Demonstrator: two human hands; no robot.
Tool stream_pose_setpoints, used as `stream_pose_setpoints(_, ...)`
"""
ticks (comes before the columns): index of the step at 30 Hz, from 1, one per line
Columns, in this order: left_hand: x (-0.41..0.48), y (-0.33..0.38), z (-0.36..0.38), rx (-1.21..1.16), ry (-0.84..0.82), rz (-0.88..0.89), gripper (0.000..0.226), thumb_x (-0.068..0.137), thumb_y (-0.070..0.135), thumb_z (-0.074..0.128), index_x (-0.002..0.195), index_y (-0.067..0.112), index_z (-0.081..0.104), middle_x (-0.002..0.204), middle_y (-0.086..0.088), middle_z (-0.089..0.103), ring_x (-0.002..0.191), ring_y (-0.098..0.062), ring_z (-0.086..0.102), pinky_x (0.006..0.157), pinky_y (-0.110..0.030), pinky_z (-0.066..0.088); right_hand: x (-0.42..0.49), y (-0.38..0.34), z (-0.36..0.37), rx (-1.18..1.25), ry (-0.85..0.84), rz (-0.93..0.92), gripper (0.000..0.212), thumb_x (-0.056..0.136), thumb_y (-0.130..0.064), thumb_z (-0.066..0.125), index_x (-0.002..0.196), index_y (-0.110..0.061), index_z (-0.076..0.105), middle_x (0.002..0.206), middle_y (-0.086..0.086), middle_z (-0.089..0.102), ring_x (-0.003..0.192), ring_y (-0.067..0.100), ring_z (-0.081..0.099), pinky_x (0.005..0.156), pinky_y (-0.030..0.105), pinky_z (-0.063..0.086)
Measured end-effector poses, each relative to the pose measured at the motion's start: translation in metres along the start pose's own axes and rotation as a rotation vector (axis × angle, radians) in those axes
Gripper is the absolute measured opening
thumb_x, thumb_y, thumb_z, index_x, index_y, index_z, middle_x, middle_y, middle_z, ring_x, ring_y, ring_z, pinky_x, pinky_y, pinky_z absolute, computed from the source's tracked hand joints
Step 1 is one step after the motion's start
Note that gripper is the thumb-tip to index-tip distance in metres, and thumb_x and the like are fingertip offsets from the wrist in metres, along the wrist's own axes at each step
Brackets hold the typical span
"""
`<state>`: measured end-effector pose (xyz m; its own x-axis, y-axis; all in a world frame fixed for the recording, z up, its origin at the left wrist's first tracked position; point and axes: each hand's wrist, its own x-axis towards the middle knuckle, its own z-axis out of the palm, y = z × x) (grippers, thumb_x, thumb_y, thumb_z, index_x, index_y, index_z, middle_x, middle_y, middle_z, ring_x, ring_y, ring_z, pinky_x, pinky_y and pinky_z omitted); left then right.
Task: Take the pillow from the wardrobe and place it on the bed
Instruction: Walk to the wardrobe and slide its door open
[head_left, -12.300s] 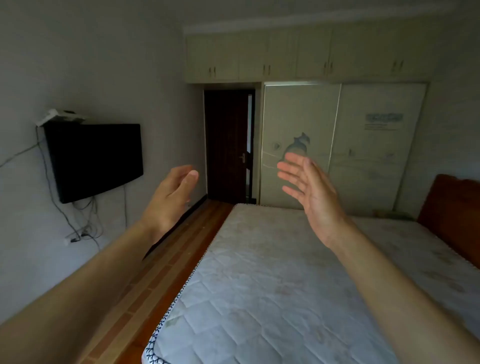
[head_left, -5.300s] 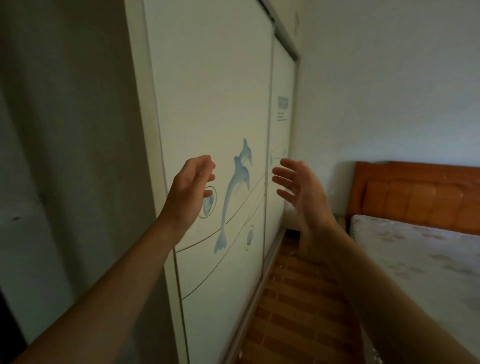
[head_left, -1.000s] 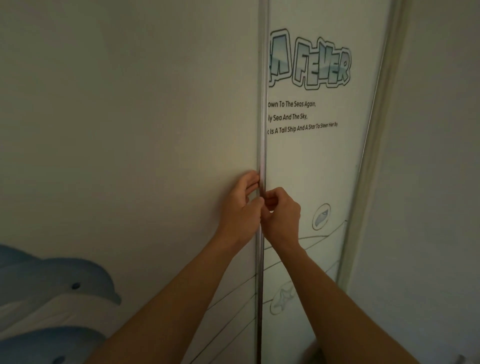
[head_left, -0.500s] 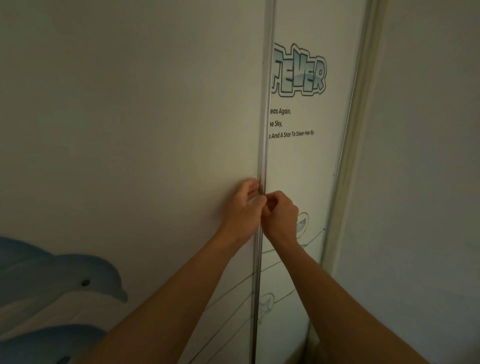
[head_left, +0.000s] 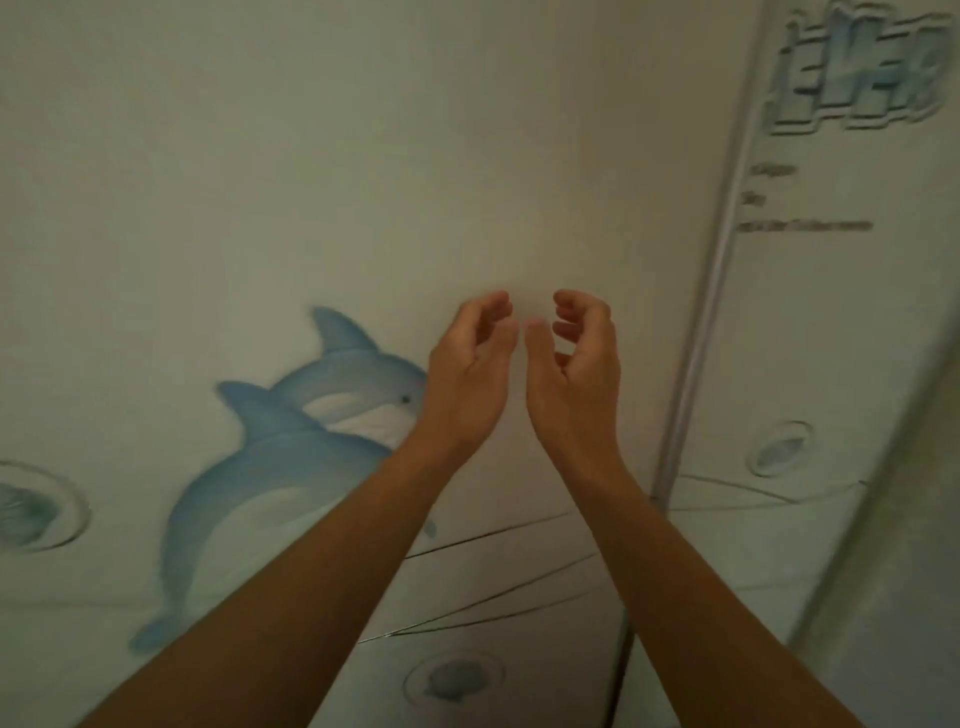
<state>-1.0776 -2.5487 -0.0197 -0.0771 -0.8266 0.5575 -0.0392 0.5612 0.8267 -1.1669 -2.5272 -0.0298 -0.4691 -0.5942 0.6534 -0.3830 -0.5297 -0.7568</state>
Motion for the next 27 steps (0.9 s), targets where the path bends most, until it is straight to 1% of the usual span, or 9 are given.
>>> stream_pose_setpoints(2,-0.013,0.002,-0.036,0.076,0.06,0.003,0.032,0.1,0.019,0.048,0.131,0.014,0.054,0.128,-0.001,0.061,0.117,-0.013,0.058,0.103,-0.042,0.046,-0.012,-0.017,0.021,0.079,-0.08,-0.01,0.029,0.096,-0.033,0.053,0.124,-0.024,0.052,0.125,-0.007,0.056,0.113,0.009,0.054,0.09,0.03,0.051)
stream_pose_setpoints(6,-0.035,0.01,-0.115,0.191,0.217,0.009,0.032,0.1,0.021,0.047,0.131,0.014,0.054,0.127,-0.001,0.061,0.117,-0.013,0.057,0.103,-0.042,0.046,-0.039,-0.05,0.071,0.195,-0.245,-0.029,0.028,0.098,-0.032,0.053,0.124,-0.022,0.054,0.123,-0.006,0.059,0.112,0.007,0.055,0.082,0.007,0.044)
stream_pose_setpoints(8,-0.046,0.015,-0.155,0.259,0.288,0.017,0.033,0.1,0.026,0.047,0.131,0.019,0.054,0.128,0.005,0.061,0.117,-0.008,0.057,0.102,-0.04,0.048,-0.058,-0.066,0.1,0.25,-0.33,-0.031,0.028,0.099,-0.034,0.052,0.125,-0.023,0.053,0.125,-0.006,0.059,0.114,0.006,0.055,0.084,0.005,0.043)
stream_pose_setpoints(11,-0.065,0.022,-0.219,0.339,0.378,0.015,0.034,0.1,0.029,0.045,0.133,0.021,0.052,0.13,0.007,0.06,0.118,-0.007,0.056,0.102,-0.04,0.049,-0.092,-0.093,0.149,0.299,-0.425,-0.042,0.027,0.099,-0.036,0.051,0.125,-0.027,0.052,0.126,-0.009,0.058,0.114,0.003,0.053,0.084,0.002,0.04)
stream_pose_setpoints(12,-0.07,0.023,-0.237,0.357,0.401,0.01,0.035,0.1,0.03,0.044,0.133,0.021,0.052,0.13,0.007,0.06,0.118,-0.008,0.056,0.102,-0.041,0.049,-0.103,-0.1,0.162,0.315,-0.453,-0.042,0.027,0.099,-0.036,0.05,0.125,-0.028,0.052,0.126,-0.01,0.057,0.114,0.002,0.052,0.085,0.002,0.04)
stream_pose_setpoints(16,-0.091,0.028,-0.315,0.387,0.499,-0.016,0.034,0.1,0.03,0.043,0.132,0.023,0.052,0.13,0.007,0.059,0.119,-0.01,0.056,0.102,-0.043,0.048,-0.143,-0.131,0.217,0.383,-0.569,-0.048,0.027,0.1,-0.037,0.05,0.125,-0.029,0.052,0.125,-0.014,0.057,0.115,-0.005,0.051,0.091,0.013,0.041)
stream_pose_setpoints(20,-0.106,0.029,-0.391,0.409,0.541,-0.04,0.034,0.101,0.03,0.042,0.133,0.022,0.051,0.131,0.005,0.058,0.12,-0.012,0.055,0.103,-0.044,0.048,-0.178,-0.161,0.271,0.411,-0.625,-0.039,0.029,0.099,-0.035,0.05,0.126,-0.026,0.053,0.125,-0.011,0.058,0.114,-0.006,0.051,0.088,0.01,0.04)
stream_pose_setpoints(24,-0.114,0.026,-0.454,0.395,0.573,-0.056,0.033,0.1,0.03,0.043,0.131,0.023,0.053,0.128,0.006,0.059,0.12,-0.011,0.055,0.103,-0.045,0.048,-0.207,-0.18,0.313,0.416,-0.67,-0.017,0.032,0.099,-0.034,0.052,0.129,-0.024,0.053,0.128,-0.008,0.059,0.115,0.001,0.054,0.089,0.013,0.042)
stream_pose_setpoints(27,-0.114,0.022,-0.491,0.369,0.581,-0.068,0.034,0.1,0.029,0.043,0.131,0.02,0.053,0.127,0.003,0.059,0.118,-0.013,0.056,0.103,-0.045,0.048,-0.222,-0.185,0.338,0.4,-0.684,-0.006,0.035,0.098,-0.035,0.054,0.131,-0.024,0.052,0.129,-0.006,0.059,0.117,0.007,0.055,0.095,0.023,0.047)
